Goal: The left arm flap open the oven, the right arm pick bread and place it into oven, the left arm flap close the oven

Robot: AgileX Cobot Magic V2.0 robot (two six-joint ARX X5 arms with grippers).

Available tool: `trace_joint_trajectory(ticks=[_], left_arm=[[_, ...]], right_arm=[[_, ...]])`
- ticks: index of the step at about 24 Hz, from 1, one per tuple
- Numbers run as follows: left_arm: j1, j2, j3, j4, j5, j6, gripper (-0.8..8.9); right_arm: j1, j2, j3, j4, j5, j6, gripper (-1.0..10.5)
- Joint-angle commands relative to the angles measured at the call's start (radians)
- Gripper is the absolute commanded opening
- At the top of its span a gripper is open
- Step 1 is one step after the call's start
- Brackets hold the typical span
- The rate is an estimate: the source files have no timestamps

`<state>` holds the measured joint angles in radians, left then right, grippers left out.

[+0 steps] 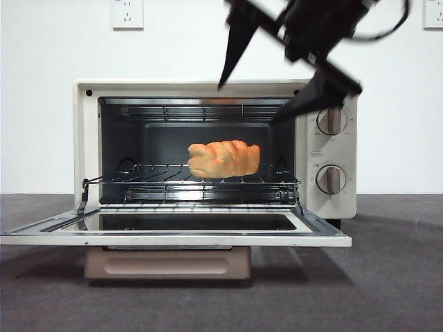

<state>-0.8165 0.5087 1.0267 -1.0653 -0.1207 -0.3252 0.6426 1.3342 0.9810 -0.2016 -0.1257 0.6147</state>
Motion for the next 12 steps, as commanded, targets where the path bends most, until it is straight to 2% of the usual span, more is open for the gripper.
trace_joint_trajectory(ticks=[1,5,10,12], left_arm=[[-0.008,0.014,0.020,0.019,-0.018,-0.029,0.12],[-0.008,0.050,0.023,0.032,-0.002,-0.056,0.12],[-0.007,0.146,0.033,0.093,0.142,-0.069,0.12],[-0.002,0.194,0.034,0.101,0.161,-0.060,0.12]], right_arm=[[0.011,-0.081,0.017,-0.092,-0.057,-0.106,4.3],[0.010,-0.211,0.017,-0.239,-0.128,-0.187,4.3],[0.010,-0.374,0.017,-0.404,-0.211,-0.283,4.3],[0.010,-0.435,0.017,-0.457,-0.214,-0.319,4.3]])
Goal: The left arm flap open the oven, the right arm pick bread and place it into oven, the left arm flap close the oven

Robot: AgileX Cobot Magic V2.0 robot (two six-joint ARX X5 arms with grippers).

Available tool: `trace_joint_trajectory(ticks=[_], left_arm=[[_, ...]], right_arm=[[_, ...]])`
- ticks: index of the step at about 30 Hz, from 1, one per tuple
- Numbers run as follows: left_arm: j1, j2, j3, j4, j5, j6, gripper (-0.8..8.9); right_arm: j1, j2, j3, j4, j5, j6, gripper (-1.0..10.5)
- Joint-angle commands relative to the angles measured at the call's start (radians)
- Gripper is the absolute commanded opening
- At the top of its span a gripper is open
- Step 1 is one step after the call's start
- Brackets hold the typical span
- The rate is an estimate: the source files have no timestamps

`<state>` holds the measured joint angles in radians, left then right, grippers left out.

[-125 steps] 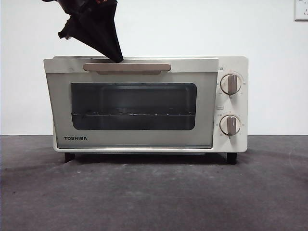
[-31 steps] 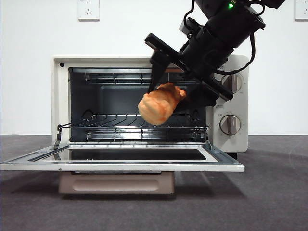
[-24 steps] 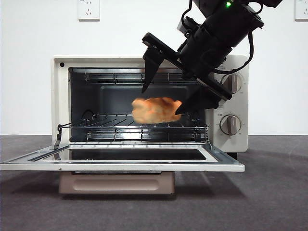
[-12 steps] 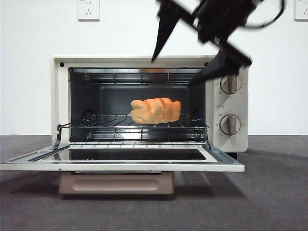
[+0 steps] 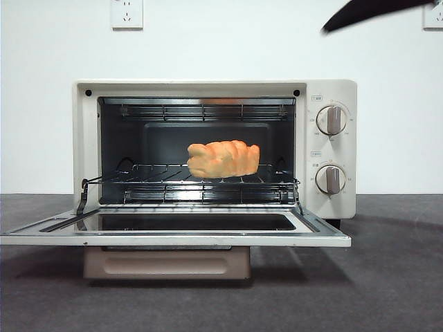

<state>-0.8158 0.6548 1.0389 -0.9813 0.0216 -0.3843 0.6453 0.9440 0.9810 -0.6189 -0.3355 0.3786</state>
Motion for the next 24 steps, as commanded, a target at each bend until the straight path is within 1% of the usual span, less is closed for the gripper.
trace_joint_trajectory(ticks=[1,3,6,11,14,15,17,20,24], left_arm=[[0.006,0.074,0.021,0.019,0.017,0.008,0.12],[0.035,0.122,0.021,0.035,0.013,0.025,0.12],[0.109,0.182,0.021,0.068,0.070,0.071,0.12],[0.294,0.267,0.020,0.085,0.237,0.153,0.12],[0.417,0.322,0.010,0.087,0.275,0.211,0.12],[0.450,0.338,0.004,0.091,0.287,0.217,0.12],[0.520,0.372,-0.019,0.108,0.346,0.219,0.12],[0.595,0.402,-0.070,0.159,0.419,0.214,0.12],[0.665,0.410,-0.181,0.257,0.423,0.182,0.12]], right_arm=[[0.007,-0.075,0.017,-0.065,-0.005,-0.097,4.3],[0.006,-0.129,0.017,-0.108,-0.004,-0.104,4.3],[0.006,-0.205,0.017,-0.167,-0.002,-0.103,4.3],[0.006,-0.303,0.017,-0.259,0.037,-0.102,4.3],[0.006,-0.350,0.017,-0.311,0.073,-0.098,4.3],[0.006,-0.362,0.017,-0.325,0.080,-0.097,4.3],[0.006,-0.386,0.017,-0.349,0.096,-0.090,4.3],[0.006,-0.406,0.017,-0.362,0.101,-0.079,4.3],[0.006,-0.413,0.017,-0.363,0.100,-0.065,4.3]])
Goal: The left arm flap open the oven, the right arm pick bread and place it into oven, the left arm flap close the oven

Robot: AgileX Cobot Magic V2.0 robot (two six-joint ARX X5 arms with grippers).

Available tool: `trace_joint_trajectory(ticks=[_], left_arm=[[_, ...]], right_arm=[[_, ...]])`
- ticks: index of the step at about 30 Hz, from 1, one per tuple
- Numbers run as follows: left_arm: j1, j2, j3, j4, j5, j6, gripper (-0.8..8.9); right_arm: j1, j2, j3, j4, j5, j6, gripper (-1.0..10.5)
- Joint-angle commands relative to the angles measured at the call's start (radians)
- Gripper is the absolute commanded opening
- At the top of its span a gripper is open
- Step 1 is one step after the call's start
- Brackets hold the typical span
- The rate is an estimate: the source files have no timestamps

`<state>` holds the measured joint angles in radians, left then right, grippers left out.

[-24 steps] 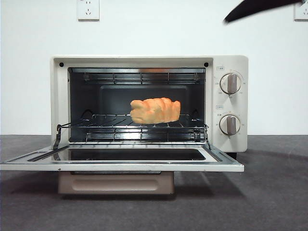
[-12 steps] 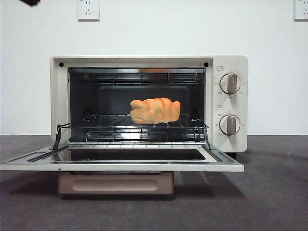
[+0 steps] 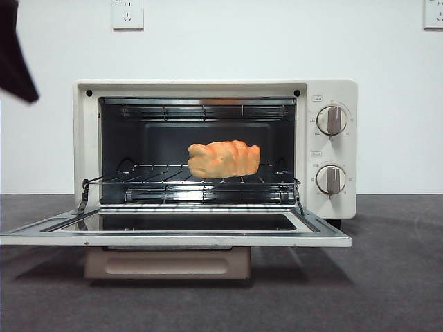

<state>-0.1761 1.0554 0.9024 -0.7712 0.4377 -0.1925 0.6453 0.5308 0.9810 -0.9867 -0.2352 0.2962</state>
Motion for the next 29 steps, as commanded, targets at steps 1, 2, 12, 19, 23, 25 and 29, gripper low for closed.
trace_joint_trajectory(ticks=[1,2,12,19,23,25,29], left_arm=[[0.045,0.010,-0.082,0.074,0.009,-0.018,0.12],[0.064,0.010,-0.117,0.096,0.009,-0.023,0.12],[0.172,0.013,-0.372,0.261,0.093,-0.128,0.12],[0.176,0.079,-0.411,0.296,0.167,-0.133,0.12],[0.176,0.141,-0.411,0.329,0.225,-0.134,0.12],[0.176,0.174,-0.411,0.330,0.225,-0.134,0.12],[0.176,0.226,-0.411,0.350,0.235,-0.133,0.12]], right_arm=[[0.006,0.001,0.017,0.005,0.000,0.019,4.3],[0.006,0.001,0.017,0.005,0.000,0.019,4.3],[0.006,0.001,0.017,0.022,0.001,0.030,4.3],[0.006,0.002,0.017,0.022,0.002,0.038,4.3],[0.006,0.002,0.017,0.022,0.002,0.044,4.3],[0.006,0.002,0.017,0.022,0.002,0.045,4.3],[0.006,0.002,0.017,0.022,0.004,0.056,4.3]])
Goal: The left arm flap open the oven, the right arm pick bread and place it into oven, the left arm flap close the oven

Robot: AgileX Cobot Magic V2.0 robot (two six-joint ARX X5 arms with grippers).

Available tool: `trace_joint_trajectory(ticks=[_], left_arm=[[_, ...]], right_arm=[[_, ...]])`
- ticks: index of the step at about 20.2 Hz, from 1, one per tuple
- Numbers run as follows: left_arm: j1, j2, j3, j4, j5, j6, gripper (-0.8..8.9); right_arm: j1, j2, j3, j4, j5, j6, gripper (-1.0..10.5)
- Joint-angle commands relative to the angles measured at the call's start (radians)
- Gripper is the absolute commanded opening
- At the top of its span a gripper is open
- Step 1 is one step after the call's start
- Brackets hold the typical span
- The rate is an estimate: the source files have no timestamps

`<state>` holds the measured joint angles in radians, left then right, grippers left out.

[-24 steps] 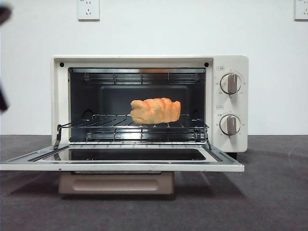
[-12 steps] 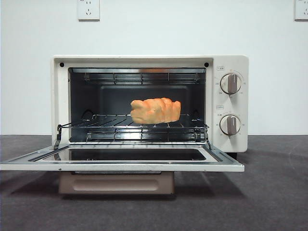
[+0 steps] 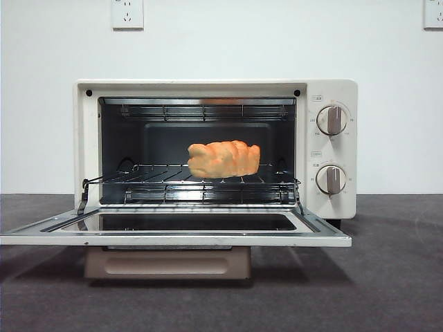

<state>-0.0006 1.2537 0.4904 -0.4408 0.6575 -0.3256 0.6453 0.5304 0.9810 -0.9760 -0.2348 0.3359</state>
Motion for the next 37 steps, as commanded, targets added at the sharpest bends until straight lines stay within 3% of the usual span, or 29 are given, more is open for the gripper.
trace_joint_trajectory(ticks=[1,18,25,37], left_arm=[[0.000,0.035,0.001,0.026,0.024,0.000,0.12],[0.002,0.086,0.001,0.103,0.204,-0.034,0.12],[0.002,0.085,0.006,0.257,0.324,-0.177,0.12],[0.002,0.076,0.014,0.675,0.326,-0.518,0.12]], right_arm=[[0.006,0.002,0.017,0.011,0.005,0.016,4.3],[0.006,0.002,0.017,0.011,0.034,0.024,4.3],[0.006,0.002,0.017,0.015,0.034,0.027,4.3],[0.006,0.003,0.017,0.067,0.038,0.031,4.3]])
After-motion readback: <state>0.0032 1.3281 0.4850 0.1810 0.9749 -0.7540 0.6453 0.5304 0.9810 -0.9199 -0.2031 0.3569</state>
